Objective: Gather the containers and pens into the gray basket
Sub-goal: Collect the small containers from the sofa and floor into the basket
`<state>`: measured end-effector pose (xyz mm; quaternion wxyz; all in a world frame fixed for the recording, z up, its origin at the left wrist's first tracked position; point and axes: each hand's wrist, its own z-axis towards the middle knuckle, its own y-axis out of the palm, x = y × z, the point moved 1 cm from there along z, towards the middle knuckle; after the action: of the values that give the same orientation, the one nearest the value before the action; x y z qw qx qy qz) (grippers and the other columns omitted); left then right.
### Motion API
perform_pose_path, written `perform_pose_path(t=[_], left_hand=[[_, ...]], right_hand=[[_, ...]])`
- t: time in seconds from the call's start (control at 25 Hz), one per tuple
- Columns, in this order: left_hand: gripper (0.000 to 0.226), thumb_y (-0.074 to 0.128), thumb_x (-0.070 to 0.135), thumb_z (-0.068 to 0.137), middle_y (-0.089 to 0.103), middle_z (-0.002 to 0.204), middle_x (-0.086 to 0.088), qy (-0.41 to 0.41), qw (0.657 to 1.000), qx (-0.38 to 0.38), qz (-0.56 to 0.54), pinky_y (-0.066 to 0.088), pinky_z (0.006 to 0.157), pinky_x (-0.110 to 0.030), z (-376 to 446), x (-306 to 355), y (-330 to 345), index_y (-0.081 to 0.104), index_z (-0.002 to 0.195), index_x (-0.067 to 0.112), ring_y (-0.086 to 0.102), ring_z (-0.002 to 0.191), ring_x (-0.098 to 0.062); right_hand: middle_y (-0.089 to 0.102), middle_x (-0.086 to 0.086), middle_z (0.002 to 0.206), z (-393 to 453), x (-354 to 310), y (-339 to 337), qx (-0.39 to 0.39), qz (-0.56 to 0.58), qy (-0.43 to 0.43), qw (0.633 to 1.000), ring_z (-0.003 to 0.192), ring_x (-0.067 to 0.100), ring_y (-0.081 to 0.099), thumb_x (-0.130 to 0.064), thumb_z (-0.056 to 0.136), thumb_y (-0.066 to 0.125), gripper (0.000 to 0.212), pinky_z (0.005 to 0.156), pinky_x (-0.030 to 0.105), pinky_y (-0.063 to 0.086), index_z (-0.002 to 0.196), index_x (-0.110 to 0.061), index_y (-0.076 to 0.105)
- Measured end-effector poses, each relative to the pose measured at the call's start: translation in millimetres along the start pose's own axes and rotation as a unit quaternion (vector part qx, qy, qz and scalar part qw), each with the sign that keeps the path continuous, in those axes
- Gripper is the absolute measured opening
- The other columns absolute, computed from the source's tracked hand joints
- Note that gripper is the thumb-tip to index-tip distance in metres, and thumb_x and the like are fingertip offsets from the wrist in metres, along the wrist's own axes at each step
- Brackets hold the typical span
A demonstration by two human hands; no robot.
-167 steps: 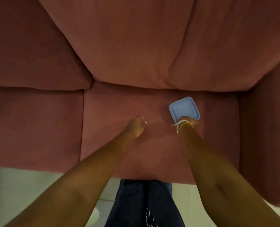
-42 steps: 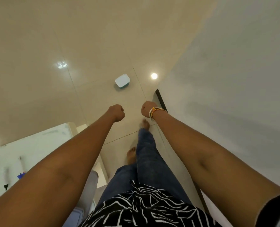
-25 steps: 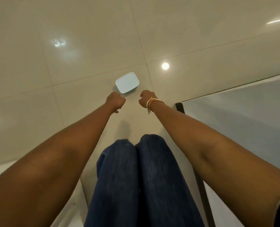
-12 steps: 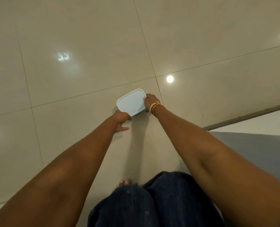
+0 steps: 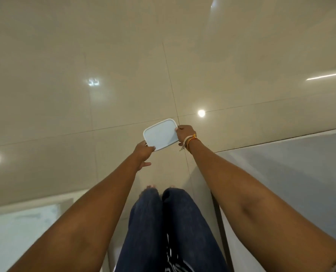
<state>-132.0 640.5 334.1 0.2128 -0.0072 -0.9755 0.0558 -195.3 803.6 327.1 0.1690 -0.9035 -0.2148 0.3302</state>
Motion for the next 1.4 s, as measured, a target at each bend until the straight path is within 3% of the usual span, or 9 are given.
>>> perform_pose_path(t=[0.16,0.32,0.36,0.64,0.72,0.96,1.16,1.28,1.4], left_hand=[[0.041,0.056,0.016,0.095,0.055,0.133,-0.012,0.068,0.986,0.121,-0.094,0.052,0.089,-0.046,-137.1,-8.7,-17.8,0.051,0.135,0.013,0.054,0.118,-0.031],[0.041,0.058,0.017,0.093,0.058,0.130,-0.013,0.066,0.974,0.157,-0.152,0.055,0.082,-0.043,-193.3,-57.2,-45.5,0.053,0.134,0.015,0.056,0.115,-0.032],[0.042,0.058,0.017,0.093,0.057,0.131,-0.013,0.061,0.971,0.163,-0.163,0.055,0.083,-0.045,-202.5,-74.3,-53.3,0.052,0.135,0.016,0.056,0.116,-0.032],[0.041,0.052,0.017,0.096,0.058,0.117,-0.009,0.032,0.957,0.170,-0.233,0.051,0.086,-0.045,-251.8,-235.4,-125.5,0.049,0.137,0.018,0.058,0.101,-0.025],[0.038,0.051,0.018,0.097,0.059,0.119,-0.009,0.024,0.950,0.185,-0.249,0.051,0.085,-0.043,-265.1,-285.9,-150.8,0.051,0.135,0.018,0.058,0.102,-0.025],[0.038,0.045,0.025,0.099,0.053,0.122,-0.004,0.010,0.938,0.203,-0.280,0.044,0.084,-0.039,-295.7,-414.6,-221.5,0.047,0.136,0.019,0.051,0.115,-0.023],[0.034,0.042,0.023,0.101,0.052,0.121,-0.004,-0.010,0.913,0.230,-0.336,0.045,0.085,-0.040,-308.5,-485.9,-255.3,0.049,0.134,0.017,0.049,0.111,-0.021],[0.032,0.045,0.016,0.099,0.057,0.124,-0.018,-0.022,0.911,0.248,-0.329,0.046,0.074,-0.038,-304.1,-529.4,-262.3,0.053,0.129,0.008,0.047,0.096,-0.025],[0.033,0.047,0.016,0.099,0.055,0.130,-0.021,-0.033,0.908,0.224,-0.352,0.048,0.077,-0.037,-297.2,-560.5,-249.5,0.052,0.129,0.005,0.051,0.097,-0.026]], right_hand=[[0.070,0.020,0.109,-126.1,-40.6,-44.2,-0.019,0.010,-0.016,1.000,0.099,0.039,0.067,-0.015,0.086,0.064,0.025,0.091,0.048,0.054,0.107,-0.004,0.071],[0.071,0.017,0.092,-207.2,-50.2,-37.2,-0.051,0.014,-0.019,0.998,0.080,0.033,0.071,-0.011,0.080,0.072,0.004,0.078,0.043,0.060,0.079,-0.008,0.069],[0.070,0.017,0.088,-223.0,-48.2,-28.7,-0.061,0.008,-0.018,0.998,0.077,0.033,0.071,-0.010,0.080,0.073,0.008,0.075,0.043,0.060,0.074,-0.008,0.067],[0.068,0.028,0.089,-317.2,24.6,98.0,-0.111,-0.008,0.001,0.994,0.083,0.042,0.071,-0.004,0.069,0.074,0.015,0.063,0.046,0.060,0.072,0.001,0.060],[0.062,0.020,0.078,-348.5,51.2,140.1,-0.132,-0.021,0.000,0.991,0.081,0.042,0.071,-0.006,0.066,0.074,0.022,0.061,0.044,0.060,0.061,-0.002,0.053],[0.065,0.022,0.080,-424.1,101.9,257.4,-0.188,-0.056,-0.014,0.981,0.077,0.042,0.071,-0.007,0.065,0.073,0.022,0.066,0.053,0.060,0.059,-0.003,0.052],[0.062,0.017,0.069,-465.1,129.0,327.8,-0.183,-0.122,-0.055,0.974,0.072,0.038,0.072,-0.009,0.065,0.072,0.021,0.064,0.051,0.060,0.056,-0.005,0.052],[0.060,0.013,0.061,-472.9,149.2,364.1,-0.170,-0.206,-0.111,0.957,0.062,0.031,0.069,-0.014,0.058,0.070,0.012,0.062,0.052,0.060,0.059,-0.007,0.059],[0.053,0.010,0.057,-471.7,165.6,382.5,-0.160,-0.285,-0.172,0.929,0.056,0.023,0.056,-0.012,0.060,0.065,0.007,0.060,0.039,0.059,0.059,-0.012,0.058]])
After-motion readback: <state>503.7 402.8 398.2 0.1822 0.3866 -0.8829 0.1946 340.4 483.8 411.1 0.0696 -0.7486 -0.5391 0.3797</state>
